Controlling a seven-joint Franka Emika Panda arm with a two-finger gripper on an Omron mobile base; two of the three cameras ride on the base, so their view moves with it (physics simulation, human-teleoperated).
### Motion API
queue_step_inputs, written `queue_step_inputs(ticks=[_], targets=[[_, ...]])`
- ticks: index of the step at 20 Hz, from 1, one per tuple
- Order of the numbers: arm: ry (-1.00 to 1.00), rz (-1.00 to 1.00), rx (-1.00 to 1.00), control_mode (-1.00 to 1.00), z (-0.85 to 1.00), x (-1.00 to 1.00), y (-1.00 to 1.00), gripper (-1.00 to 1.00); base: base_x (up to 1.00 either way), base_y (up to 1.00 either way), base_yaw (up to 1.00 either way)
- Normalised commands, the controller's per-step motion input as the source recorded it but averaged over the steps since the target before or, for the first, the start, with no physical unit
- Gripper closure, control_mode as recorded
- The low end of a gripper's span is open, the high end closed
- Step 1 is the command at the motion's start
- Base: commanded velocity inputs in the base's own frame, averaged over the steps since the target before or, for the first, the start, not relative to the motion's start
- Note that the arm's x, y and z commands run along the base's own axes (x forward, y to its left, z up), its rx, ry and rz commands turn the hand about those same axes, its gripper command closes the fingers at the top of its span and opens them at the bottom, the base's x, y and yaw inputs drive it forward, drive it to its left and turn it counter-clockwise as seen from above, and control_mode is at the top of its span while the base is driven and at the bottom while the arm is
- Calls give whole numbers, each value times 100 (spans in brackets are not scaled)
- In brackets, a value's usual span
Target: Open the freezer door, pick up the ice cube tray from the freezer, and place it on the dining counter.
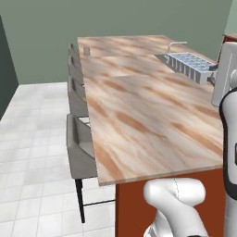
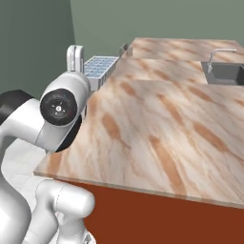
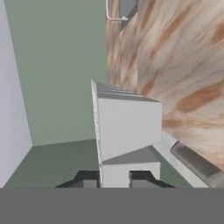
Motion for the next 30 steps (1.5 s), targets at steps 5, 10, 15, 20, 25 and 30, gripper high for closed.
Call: queue_step_inputs(ticks=[5,10,15,20,25,30], targets=[[0,0,0,100,0,0,0,100,48,0,0],[0,0,0,100,0,0,0,100,45,0,0],[2,1,0,-100,-36,55,0,100,10,0,0],[10,7,0,-100,-79,94,3,100,0,0,0],[14,6,-1,-100,-86,88,7,100,0,0,0],[11,8,0,-100,-79,88,4,100,0,0,0]])
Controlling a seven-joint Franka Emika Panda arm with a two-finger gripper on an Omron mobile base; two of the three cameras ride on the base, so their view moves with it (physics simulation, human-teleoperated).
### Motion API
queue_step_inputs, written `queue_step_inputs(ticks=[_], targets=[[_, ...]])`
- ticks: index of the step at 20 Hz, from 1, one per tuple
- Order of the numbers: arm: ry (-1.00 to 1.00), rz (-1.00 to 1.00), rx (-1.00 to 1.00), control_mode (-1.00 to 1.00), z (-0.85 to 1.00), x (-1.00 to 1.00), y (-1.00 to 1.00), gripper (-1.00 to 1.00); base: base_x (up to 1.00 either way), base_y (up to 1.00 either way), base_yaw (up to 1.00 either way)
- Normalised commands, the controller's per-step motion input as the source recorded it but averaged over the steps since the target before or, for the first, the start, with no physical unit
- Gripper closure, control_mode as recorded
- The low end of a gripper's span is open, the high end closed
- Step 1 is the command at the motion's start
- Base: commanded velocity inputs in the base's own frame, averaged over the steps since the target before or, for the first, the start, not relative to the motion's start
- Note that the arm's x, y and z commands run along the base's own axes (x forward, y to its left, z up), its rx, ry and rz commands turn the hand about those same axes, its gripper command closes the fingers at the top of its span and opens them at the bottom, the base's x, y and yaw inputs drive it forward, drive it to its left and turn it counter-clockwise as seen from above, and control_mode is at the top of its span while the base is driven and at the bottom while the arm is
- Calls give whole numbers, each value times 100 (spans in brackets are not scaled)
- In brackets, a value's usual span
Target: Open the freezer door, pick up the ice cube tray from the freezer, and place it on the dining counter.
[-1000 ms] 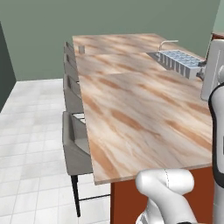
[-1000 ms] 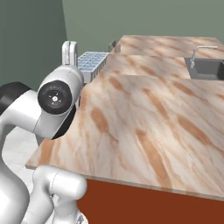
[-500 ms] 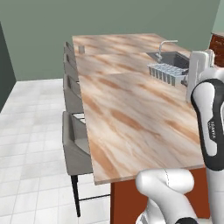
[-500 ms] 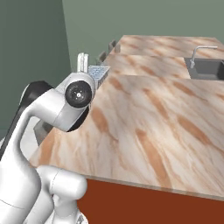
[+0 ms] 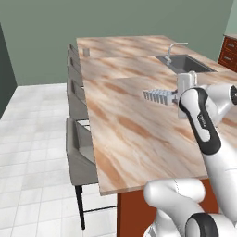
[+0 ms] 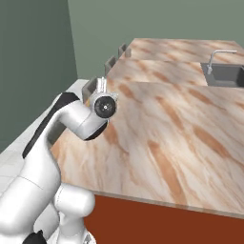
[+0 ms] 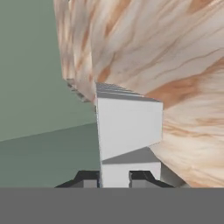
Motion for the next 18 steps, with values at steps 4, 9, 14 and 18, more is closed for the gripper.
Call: queue_step_inputs(ticks=[4,9,14,18], targets=[[8,10,0,-100,-77,84,15,100,0,0,0],[9,13,0,-100,-82,66,21,100,0,0,0],[1,10,0,-100,-83,66,16,100,0,0,0],[0,6,0,-100,-68,58,11,100,0,0,0]])
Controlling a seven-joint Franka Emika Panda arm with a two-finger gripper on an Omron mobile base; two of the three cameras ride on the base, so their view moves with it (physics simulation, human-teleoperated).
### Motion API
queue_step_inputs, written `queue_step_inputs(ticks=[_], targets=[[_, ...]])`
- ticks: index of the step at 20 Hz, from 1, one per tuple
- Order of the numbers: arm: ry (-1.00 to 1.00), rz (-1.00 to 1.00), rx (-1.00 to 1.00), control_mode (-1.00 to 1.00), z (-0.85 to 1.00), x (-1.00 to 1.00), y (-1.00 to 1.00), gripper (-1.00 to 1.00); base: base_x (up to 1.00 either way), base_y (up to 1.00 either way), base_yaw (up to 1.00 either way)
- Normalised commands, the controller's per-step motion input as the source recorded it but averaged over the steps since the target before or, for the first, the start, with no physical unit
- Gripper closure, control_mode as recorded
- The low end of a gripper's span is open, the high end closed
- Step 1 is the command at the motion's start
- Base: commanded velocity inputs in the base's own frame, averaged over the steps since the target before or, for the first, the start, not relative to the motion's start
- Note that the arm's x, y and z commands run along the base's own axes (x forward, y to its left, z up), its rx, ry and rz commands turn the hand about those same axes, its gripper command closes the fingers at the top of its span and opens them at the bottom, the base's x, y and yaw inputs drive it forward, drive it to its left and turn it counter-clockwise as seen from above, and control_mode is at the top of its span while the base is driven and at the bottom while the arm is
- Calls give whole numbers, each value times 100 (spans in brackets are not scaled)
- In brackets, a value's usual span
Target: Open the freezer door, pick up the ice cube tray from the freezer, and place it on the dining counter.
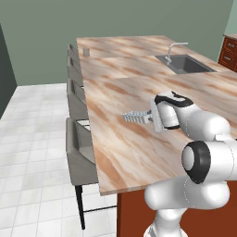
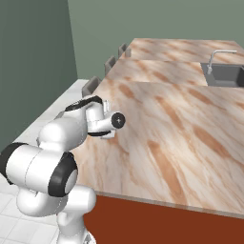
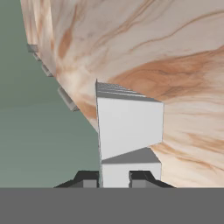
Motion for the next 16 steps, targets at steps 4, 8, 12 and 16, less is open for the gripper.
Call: queue_step_inputs(ticks=[4,8,12,16], targets=[[5,1,0,-100,-36,44,11,100,0,0,0],[19,1,0,-100,-19,47,14,100,0,0,0],[28,1,0,-100,-16,47,15,100,0,0,0],[25,1,0,-100,-26,47,8,100,0,0,0]])
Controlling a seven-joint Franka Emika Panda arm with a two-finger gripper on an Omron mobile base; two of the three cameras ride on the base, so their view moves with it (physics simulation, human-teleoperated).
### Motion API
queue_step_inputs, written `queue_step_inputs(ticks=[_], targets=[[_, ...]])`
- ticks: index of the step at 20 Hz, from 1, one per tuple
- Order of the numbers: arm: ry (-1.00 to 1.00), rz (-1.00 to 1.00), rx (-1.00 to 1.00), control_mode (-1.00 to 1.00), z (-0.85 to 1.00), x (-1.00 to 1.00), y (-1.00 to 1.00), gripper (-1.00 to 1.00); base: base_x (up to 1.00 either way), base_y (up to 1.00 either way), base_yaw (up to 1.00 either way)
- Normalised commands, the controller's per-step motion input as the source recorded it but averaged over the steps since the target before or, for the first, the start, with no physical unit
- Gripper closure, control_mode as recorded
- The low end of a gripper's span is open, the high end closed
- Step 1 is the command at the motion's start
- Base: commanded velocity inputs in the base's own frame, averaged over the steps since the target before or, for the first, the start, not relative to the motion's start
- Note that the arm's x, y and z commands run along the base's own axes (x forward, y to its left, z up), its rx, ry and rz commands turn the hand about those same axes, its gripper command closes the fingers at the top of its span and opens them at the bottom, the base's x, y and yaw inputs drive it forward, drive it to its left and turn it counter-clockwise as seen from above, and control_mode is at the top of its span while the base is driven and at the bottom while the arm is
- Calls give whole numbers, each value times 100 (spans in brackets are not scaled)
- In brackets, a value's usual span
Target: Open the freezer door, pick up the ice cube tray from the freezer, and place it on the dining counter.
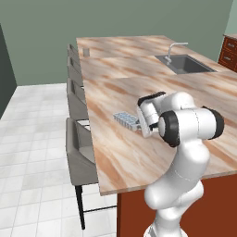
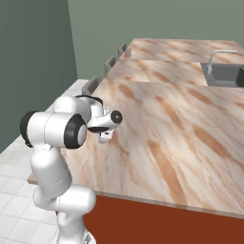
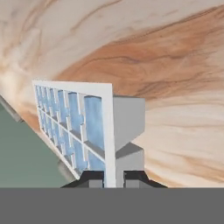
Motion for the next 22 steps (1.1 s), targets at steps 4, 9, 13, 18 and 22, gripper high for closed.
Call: queue_step_inputs(ticks=[4,9,13,18,22], targets=[[16,0,0,-100,0,51,0,100,0,0,0],[9,0,0,-100,0,37,0,-100,0,0,0],[8,0,0,-100,13,10,0,-100,0,0,0],[10,0,-1,-100,47,-9,0,-100,0,0,0],[18,0,-2,-100,62,-37,-7,-100,0,0,0]])
